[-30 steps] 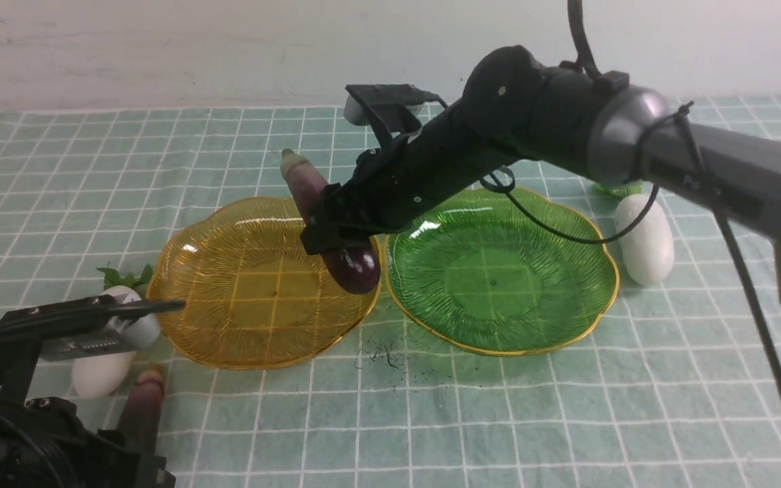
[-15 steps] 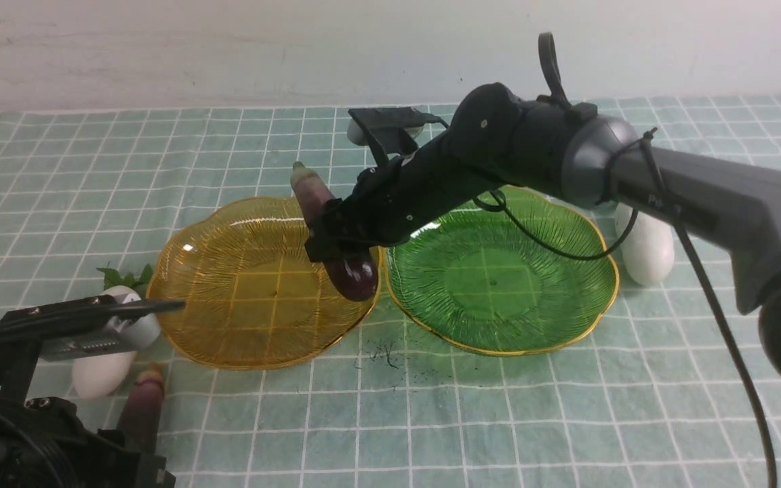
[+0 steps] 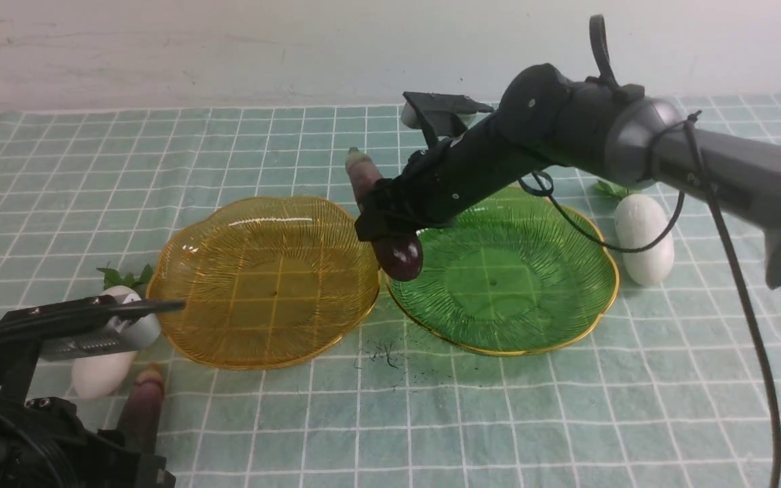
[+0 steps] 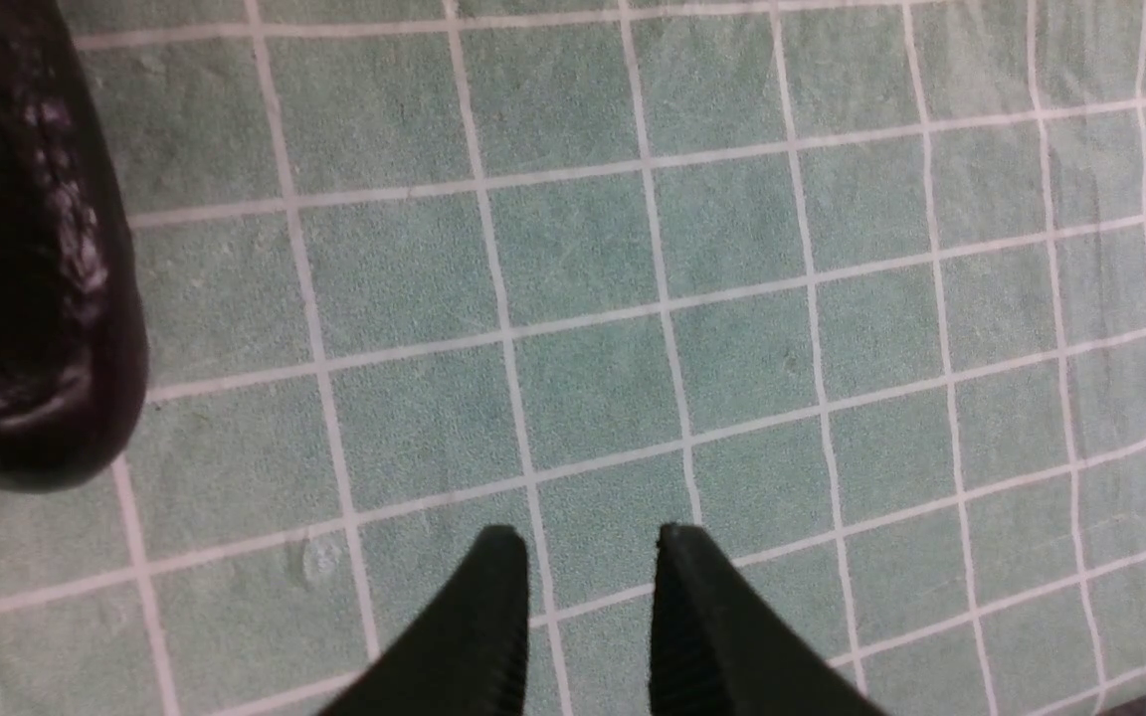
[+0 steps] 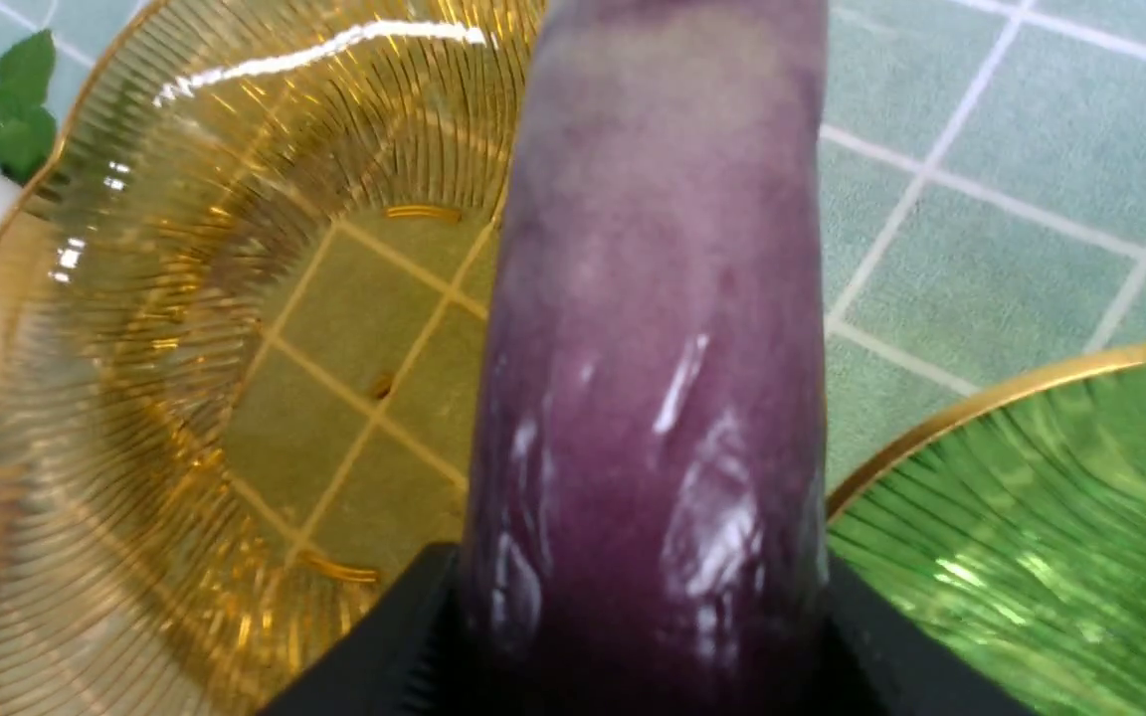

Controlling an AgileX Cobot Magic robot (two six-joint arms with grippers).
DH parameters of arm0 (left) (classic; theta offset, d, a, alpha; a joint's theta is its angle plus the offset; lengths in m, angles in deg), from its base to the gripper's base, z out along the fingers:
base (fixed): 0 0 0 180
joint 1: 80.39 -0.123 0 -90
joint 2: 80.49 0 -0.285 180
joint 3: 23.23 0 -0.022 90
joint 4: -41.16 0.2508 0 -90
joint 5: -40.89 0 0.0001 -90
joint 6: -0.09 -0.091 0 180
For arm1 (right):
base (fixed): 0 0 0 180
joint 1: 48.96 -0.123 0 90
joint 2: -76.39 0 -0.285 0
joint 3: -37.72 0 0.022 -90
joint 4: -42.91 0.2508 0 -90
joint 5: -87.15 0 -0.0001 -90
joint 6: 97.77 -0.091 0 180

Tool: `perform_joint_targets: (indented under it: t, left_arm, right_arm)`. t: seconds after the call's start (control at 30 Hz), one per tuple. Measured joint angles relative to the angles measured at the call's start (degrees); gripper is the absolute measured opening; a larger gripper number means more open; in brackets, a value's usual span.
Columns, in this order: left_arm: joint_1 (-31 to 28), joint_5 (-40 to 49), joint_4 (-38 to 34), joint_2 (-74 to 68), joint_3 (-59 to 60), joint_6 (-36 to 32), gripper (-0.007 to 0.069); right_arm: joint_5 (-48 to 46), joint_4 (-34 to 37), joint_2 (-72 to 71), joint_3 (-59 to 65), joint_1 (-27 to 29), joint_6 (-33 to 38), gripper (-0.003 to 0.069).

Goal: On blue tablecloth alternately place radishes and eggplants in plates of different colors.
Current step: 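Pick up the eggplant and place it on the yellow plate with the right gripper, then place the white radish on the plate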

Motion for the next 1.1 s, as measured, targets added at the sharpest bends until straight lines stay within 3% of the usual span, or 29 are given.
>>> perform_joint_targets:
  t: [0.33, 0.6, 0.9, 1.1]
  left_arm:
    - [0.0, 0.0, 0.0, 0.0, 0.0, 0.0, 0.0165]
    - [0.0, 0.0, 0.0, 0.0, 0.0, 0.0, 0.0165]
    - [0.0, 0.1, 0.0, 0.0, 0.0, 0.0, 0.0165]
    - [0.0, 0.1, 0.0, 0.0, 0.0, 0.0, 0.0165]
  right_arm:
    - [7.1, 7.3, 1.2, -0.1, -6.8, 6.2, 0.0364]
    - [9.4, 6.9, 2.6, -0.1, -8.2, 8.0, 0.0651]
    - [-3.9, 0.9, -1.3, -2.4, -2.5, 7.2, 0.0689]
    - [-17.8, -12.6, -5.7, -10.3, 6.6, -2.9, 0.0684]
